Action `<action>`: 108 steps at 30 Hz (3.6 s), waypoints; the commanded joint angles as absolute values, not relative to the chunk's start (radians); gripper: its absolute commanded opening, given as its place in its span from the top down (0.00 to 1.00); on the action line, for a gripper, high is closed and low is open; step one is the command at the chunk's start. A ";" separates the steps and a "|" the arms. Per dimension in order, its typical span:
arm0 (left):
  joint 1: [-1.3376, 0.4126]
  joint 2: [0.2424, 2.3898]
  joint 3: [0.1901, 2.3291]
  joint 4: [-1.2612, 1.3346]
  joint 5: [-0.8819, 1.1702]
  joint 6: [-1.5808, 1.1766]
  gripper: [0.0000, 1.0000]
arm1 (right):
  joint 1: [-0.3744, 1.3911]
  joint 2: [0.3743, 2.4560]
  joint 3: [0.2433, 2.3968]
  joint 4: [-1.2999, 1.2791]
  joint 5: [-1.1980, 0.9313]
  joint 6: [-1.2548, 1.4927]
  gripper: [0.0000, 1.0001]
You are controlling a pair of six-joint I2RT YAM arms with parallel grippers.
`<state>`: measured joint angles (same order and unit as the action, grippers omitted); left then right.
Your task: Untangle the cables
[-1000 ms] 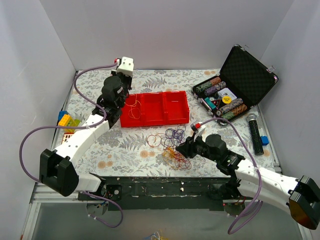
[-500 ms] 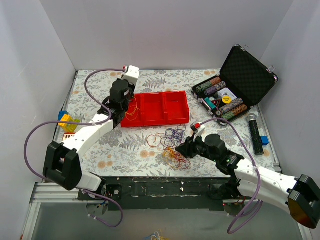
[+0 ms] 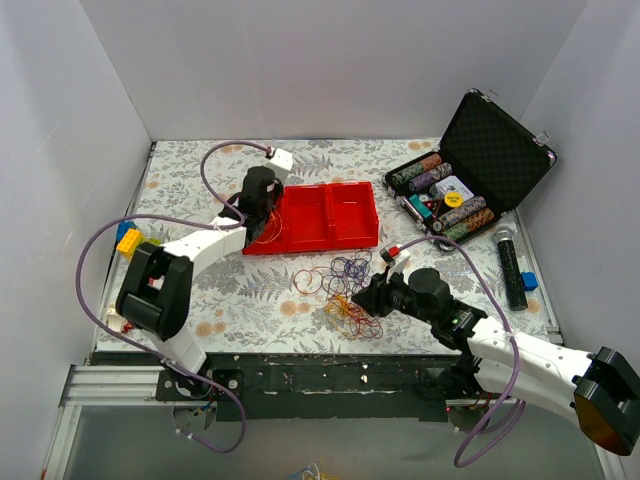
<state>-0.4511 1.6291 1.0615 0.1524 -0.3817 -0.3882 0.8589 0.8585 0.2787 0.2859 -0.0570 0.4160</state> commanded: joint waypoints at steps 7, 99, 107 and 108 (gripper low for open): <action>-0.396 1.764 1.097 0.216 -0.420 -0.282 1.00 | 0.861 0.874 0.291 0.311 -0.038 0.419 0.60; -0.833 1.368 1.386 -0.801 0.299 -0.264 0.93 | 0.836 0.857 0.500 0.400 -0.072 0.249 0.12; -0.876 1.390 1.572 -0.848 0.256 -0.318 0.94 | 0.834 1.009 0.537 0.485 -0.167 0.271 0.11; -0.876 1.391 1.594 -0.850 0.253 -0.324 0.94 | 0.836 1.018 0.526 0.497 -0.172 0.281 0.11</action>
<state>-0.8688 1.3952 1.4952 -0.8165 0.2756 -0.2855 0.8375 0.9791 0.5053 0.4019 -0.1120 0.2733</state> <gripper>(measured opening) 0.067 0.894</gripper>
